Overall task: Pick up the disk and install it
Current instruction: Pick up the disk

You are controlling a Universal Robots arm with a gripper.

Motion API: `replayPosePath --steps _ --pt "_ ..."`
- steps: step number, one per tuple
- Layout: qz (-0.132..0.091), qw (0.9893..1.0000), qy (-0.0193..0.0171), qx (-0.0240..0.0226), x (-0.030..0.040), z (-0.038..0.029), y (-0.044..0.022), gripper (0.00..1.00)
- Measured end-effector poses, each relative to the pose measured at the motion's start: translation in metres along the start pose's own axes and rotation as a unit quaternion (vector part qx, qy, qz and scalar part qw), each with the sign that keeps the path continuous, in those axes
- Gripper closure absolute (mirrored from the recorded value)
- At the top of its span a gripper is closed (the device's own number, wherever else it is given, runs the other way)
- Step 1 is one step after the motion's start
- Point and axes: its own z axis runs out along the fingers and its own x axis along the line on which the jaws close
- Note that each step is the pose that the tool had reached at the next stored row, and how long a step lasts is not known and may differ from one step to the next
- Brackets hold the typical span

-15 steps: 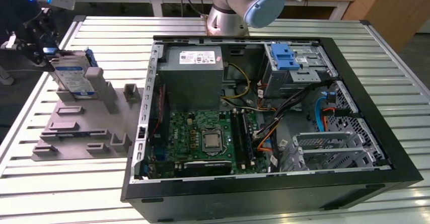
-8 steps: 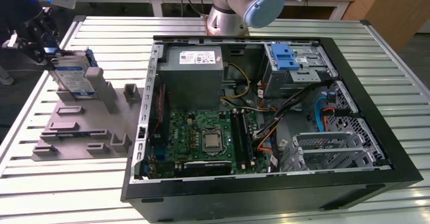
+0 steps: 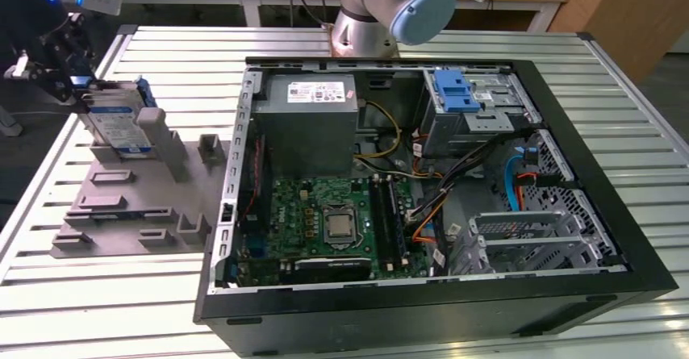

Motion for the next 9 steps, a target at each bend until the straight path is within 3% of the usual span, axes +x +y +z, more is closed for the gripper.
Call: replayPosePath --steps 7,8,9 --pt "0.000 1.0000 0.0000 0.0001 0.0000 0.0019 0.0001 0.51" --pt "0.000 1.0000 0.0000 0.0001 0.0000 0.0020 0.0001 0.58" --pt "0.000 1.0000 0.0000 0.0001 0.0000 0.0020 0.0001 0.58"
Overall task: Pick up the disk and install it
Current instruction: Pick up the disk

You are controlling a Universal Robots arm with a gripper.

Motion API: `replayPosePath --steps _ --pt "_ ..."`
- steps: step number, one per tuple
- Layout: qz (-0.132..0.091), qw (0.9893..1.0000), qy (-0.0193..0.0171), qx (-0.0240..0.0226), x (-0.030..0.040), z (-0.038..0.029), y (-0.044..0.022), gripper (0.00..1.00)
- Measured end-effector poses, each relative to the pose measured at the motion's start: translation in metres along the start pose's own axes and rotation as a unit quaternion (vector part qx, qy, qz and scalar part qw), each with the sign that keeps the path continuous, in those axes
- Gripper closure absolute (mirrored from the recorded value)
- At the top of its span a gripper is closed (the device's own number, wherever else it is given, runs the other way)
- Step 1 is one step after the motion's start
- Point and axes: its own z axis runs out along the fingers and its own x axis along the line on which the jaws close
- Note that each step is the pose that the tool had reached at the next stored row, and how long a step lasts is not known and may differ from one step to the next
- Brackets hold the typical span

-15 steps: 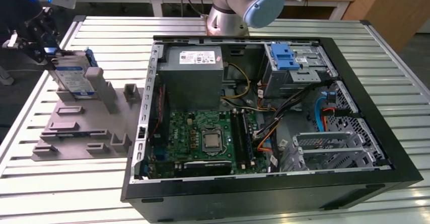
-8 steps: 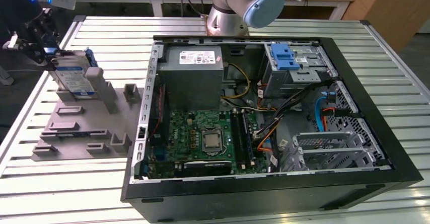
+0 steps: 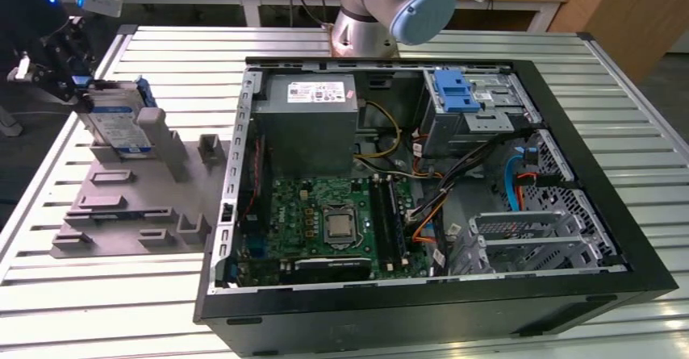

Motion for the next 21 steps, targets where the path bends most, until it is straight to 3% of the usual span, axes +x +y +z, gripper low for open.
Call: replayPosePath --steps 4,9,16,21 --pt "0.000 1.0000 0.0000 0.0000 0.0000 0.0000 0.0000 0.63" --pt "-0.002 1.0000 0.0000 0.0000 0.0001 0.0000 0.0001 0.63" --pt "-0.037 0.9993 0.0024 -0.0007 0.0005 -0.0001 0.0000 0.63" --pt "-0.038 0.9993 0.0024 -0.0007 0.0029 0.0000 0.0004 0.63"
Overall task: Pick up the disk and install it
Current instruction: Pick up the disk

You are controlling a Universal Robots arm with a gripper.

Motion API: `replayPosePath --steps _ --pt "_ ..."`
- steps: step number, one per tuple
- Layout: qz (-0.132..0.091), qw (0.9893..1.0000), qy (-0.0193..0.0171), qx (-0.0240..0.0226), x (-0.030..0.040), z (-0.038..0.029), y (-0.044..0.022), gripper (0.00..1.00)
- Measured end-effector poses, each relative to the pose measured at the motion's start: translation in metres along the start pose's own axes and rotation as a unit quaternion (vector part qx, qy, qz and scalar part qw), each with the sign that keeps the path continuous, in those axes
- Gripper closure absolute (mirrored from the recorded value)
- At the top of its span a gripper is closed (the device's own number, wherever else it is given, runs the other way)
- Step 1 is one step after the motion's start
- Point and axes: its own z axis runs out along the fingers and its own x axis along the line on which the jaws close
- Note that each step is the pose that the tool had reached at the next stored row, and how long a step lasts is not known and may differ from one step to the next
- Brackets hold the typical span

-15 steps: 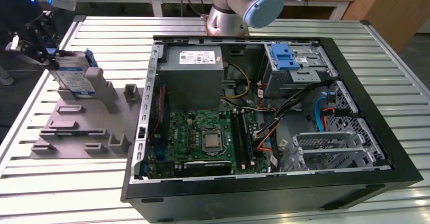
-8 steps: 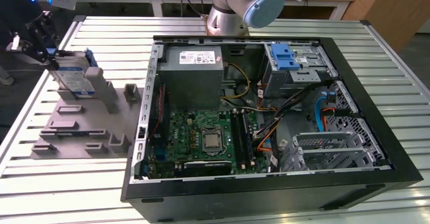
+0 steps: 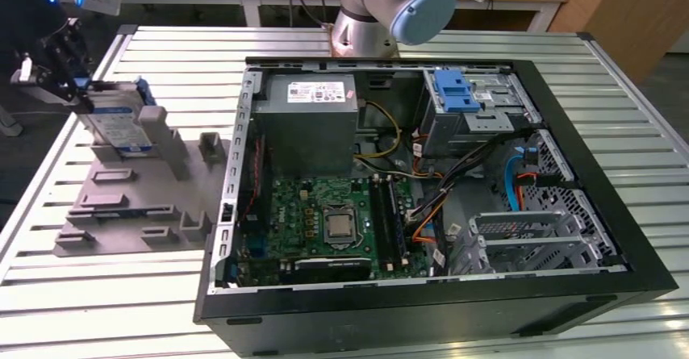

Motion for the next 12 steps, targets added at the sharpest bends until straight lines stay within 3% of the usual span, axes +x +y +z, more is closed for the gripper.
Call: replayPosePath --steps 12 --pt "0.021 0.9998 0.0002 0.0004 0.0011 0.0005 0.0003 0.63"
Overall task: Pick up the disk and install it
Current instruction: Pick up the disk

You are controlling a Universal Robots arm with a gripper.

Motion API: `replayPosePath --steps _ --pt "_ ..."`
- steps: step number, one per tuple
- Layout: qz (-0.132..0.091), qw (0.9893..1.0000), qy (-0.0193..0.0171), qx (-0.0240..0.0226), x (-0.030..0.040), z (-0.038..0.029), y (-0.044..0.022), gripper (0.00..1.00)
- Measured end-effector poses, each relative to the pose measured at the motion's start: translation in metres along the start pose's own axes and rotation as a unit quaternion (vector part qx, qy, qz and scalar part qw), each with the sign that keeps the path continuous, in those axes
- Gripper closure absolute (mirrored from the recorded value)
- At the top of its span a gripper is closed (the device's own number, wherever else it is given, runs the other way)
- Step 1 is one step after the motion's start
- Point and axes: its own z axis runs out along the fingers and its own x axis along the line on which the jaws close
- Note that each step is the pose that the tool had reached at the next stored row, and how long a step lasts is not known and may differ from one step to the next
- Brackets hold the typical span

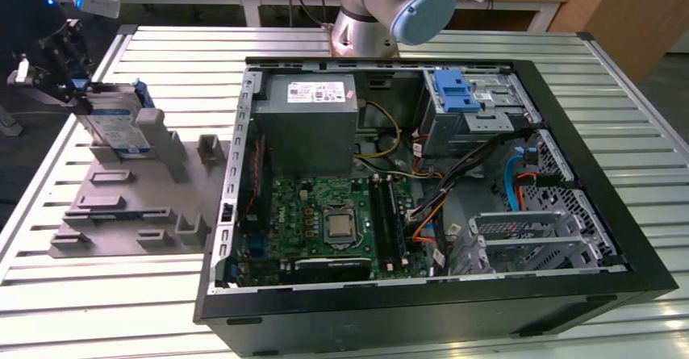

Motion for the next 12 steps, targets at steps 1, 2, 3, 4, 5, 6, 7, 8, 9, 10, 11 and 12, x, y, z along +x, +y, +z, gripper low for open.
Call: replayPosePath --steps 1,2,3,4,5,6,7,8,9,10,11,12 --pt "0.000 1.0000 0.0000 0.0000 0.0000 0.0000 0.0000 0.63" --pt "0.000 1.0000 0.0000 0.0000 0.0000 0.0000 0.0000 0.63" --pt "0.000 1.0000 0.0000 0.0000 0.0000 0.0000 0.0000 0.63" --pt "-0.001 1.0000 0.0000 0.0000 0.0000 0.0000 0.0000 0.63" --pt "-0.005 1.0000 0.0000 -0.0001 0.0000 0.0000 0.0000 0.63" --pt "-0.009 1.0000 0.0001 -0.0001 0.0000 0.0000 0.0000 0.63" --pt "-0.012 0.9999 0.0001 -0.0002 0.0000 0.0000 0.0000 0.63" --pt "-0.013 0.9999 0.0002 -0.0002 0.0000 0.0000 0.0000 0.63" --pt "-0.014 0.9999 0.0002 -0.0002 0.0000 0.0000 0.0000 0.63" --pt "-0.014 0.9999 0.0002 -0.0002 0.0000 0.0000 0.0000 0.63" --pt "-0.014 0.9999 0.0002 -0.0002 0.0000 0.0000 0.0000 0.63" --pt "-0.014 0.9999 0.0002 -0.0002 0.0000 0.0000 0.0000 0.63"
